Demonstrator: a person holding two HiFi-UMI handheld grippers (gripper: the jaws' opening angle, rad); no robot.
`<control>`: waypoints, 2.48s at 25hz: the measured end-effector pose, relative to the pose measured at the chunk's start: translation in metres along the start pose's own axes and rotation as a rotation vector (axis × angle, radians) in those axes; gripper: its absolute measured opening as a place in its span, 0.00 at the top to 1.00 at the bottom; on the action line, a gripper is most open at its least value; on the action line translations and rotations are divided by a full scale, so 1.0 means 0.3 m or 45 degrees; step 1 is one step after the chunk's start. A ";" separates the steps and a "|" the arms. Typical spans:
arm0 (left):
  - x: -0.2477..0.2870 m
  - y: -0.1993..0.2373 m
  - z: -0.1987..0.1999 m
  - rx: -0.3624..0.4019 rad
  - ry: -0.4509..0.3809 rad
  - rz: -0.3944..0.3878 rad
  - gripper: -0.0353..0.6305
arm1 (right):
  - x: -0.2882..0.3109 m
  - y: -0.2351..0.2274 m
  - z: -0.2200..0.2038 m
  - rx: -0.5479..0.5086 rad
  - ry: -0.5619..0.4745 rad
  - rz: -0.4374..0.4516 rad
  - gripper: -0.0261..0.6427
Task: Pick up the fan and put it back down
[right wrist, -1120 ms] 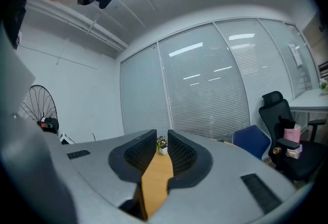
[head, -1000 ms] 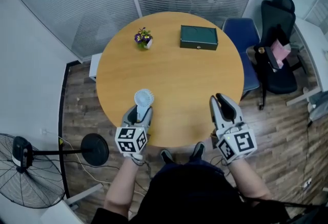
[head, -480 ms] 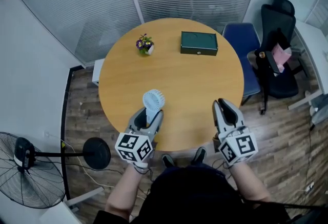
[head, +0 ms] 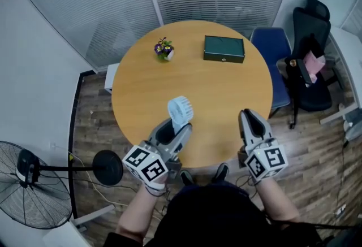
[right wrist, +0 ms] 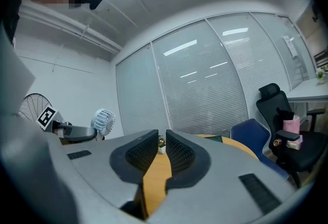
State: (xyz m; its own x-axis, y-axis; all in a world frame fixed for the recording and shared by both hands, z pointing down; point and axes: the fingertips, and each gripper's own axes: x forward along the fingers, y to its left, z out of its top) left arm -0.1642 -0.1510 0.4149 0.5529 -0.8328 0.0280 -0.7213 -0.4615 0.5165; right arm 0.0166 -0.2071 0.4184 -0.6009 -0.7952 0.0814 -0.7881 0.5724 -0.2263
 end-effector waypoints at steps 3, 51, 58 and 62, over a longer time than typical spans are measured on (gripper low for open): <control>0.004 0.003 0.017 -0.071 -0.024 -0.067 0.63 | 0.011 -0.005 0.004 0.002 -0.002 -0.025 0.89; 0.663 0.177 -1.176 0.427 1.082 0.097 0.62 | -0.426 -0.801 -0.060 0.195 0.006 -0.452 0.94; 0.667 0.216 -1.262 0.517 1.161 0.167 0.62 | -0.401 -0.821 -0.065 0.183 0.025 -0.404 0.94; 0.660 0.232 -1.283 0.529 1.162 0.189 0.62 | -0.388 -0.822 -0.071 0.188 0.033 -0.383 0.94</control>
State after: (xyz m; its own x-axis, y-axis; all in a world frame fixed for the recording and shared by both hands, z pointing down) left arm 0.0556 -0.2303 0.7859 0.4284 -0.4188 0.8007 -0.8005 -0.5870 0.1213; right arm 0.2780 -0.2514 0.4855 -0.3490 -0.9177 0.1900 -0.9040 0.2763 -0.3262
